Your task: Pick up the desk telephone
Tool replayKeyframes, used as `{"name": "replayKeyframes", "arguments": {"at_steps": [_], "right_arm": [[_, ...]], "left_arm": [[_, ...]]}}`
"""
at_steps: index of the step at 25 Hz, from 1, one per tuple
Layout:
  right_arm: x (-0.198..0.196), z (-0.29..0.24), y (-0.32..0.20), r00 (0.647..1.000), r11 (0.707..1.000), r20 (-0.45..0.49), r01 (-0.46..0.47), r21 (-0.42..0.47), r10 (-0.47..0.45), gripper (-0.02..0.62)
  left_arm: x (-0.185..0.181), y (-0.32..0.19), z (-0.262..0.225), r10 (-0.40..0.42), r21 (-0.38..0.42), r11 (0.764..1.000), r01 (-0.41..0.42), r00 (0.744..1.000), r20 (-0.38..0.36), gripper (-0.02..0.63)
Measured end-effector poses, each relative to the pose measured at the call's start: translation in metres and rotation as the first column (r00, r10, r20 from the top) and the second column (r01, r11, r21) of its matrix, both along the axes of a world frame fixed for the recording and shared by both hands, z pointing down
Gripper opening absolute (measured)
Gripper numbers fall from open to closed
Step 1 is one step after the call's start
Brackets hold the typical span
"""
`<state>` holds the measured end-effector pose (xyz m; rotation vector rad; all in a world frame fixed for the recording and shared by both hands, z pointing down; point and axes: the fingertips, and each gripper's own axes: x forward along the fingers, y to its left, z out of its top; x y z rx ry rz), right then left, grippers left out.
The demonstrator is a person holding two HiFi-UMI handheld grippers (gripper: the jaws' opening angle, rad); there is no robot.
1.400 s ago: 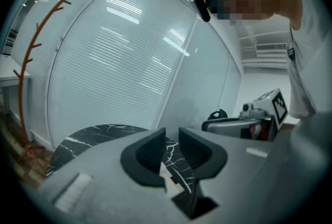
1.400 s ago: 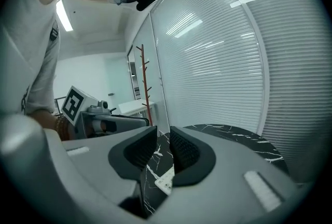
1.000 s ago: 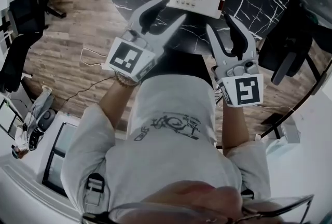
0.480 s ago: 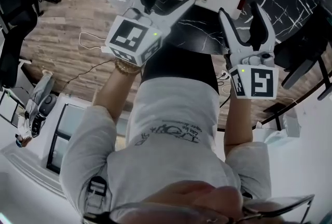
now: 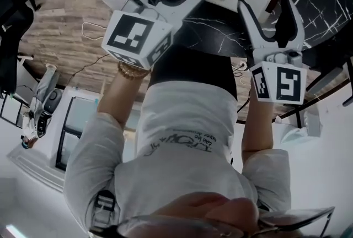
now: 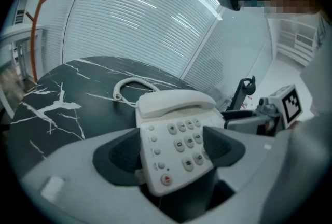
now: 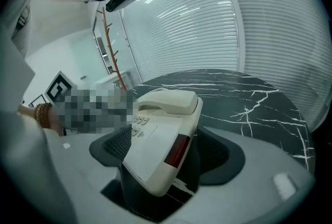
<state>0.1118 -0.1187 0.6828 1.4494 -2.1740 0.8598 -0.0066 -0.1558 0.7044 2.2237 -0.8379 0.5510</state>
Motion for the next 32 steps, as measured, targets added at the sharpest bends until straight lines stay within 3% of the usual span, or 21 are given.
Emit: {"name": "replayKeyframes", "arguments": {"at_steps": [2,13,25,32], "right_arm": [[0.000,0.006,-0.001,1.000,1.000,0.010,-0.002,-0.010,0.002,0.402],[-0.003,0.026,-0.003,0.999,1.000,0.044,-0.006,-0.017,0.007,0.402],[-0.006,0.028,0.001,0.997,0.999,0.070,-0.019,-0.046,0.022,0.374],[-0.008,0.006,0.009,0.997,0.997,0.059,-0.047,-0.056,0.050,0.373]], "left_arm": [[-0.002,-0.001,0.004,-0.016,-0.015,1.000,0.016,1.000,0.003,0.423],[0.004,-0.001,0.023,-0.002,-0.038,0.999,0.003,1.000,0.021,0.423],[0.003,0.001,0.023,0.019,-0.051,0.999,-0.018,1.000,0.014,0.368],[0.004,0.007,0.000,0.034,-0.039,0.999,-0.033,0.999,0.028,0.370]]}}
